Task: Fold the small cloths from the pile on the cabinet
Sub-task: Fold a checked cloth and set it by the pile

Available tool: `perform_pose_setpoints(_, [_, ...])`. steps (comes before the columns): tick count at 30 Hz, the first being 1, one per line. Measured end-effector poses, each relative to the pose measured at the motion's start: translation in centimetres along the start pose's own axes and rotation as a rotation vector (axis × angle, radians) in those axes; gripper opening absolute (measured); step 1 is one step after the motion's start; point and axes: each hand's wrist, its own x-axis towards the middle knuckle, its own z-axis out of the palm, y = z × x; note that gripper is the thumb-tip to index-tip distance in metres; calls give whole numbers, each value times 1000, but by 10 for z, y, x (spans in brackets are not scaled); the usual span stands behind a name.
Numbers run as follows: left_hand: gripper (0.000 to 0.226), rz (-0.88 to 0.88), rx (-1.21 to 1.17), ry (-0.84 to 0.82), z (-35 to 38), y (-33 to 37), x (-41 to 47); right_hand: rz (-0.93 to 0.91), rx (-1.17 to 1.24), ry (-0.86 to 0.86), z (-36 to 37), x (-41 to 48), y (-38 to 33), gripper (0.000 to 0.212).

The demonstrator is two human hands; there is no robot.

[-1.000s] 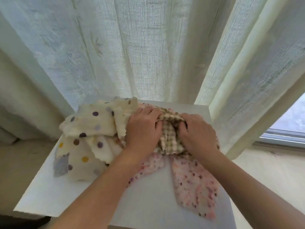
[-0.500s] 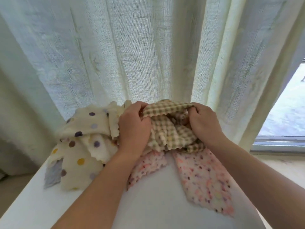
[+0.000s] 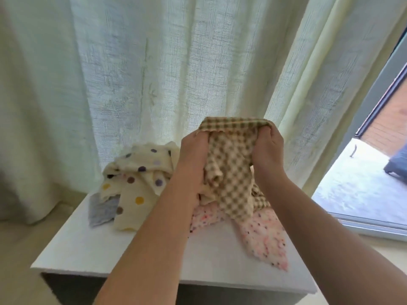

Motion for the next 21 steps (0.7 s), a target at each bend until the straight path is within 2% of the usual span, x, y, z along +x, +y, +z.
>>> perform_pose_setpoints(3, [18, -164, -213, -5, -14, 1, 1, -99, -221, -69, 2, 6, -17, 29])
perform_pose_setpoints(6, [17, -252, -257, -49, -27, -13, 3, -121, -431, -285, -19, 4, -20, 45])
perform_pose_setpoints(8, [16, -224, -208, -48, -32, -21, 9, -37, -552, -453, -39, -3, -13, 26])
perform_pose_setpoints(10, [12, -74, -45, 2, -31, -24, 11, 87, -609, -591, -59, -11, -3, 8])
perform_pose_setpoints(12, [5, 95, 112, 33, -32, -23, 11, 153, -553, -546, -68, -17, 7, 2])
perform_pose_setpoints(15, [11, 333, 406, 30, -30, -17, 5, 210, -277, -309, -73, -24, 16, 13])
perform_pose_setpoints(17, [15, 505, 549, 49, -33, -9, -2, 169, -276, -176, -68, -32, 23, 25])
perform_pose_setpoints(19, [29, 648, 607, 13, -35, 0, -11, 158, -337, -91, -69, -40, 35, 44])
perform_pose_setpoints(21, [41, 734, 627, -83, -38, 10, -22, 261, -245, -80, -70, -45, 44, 34])
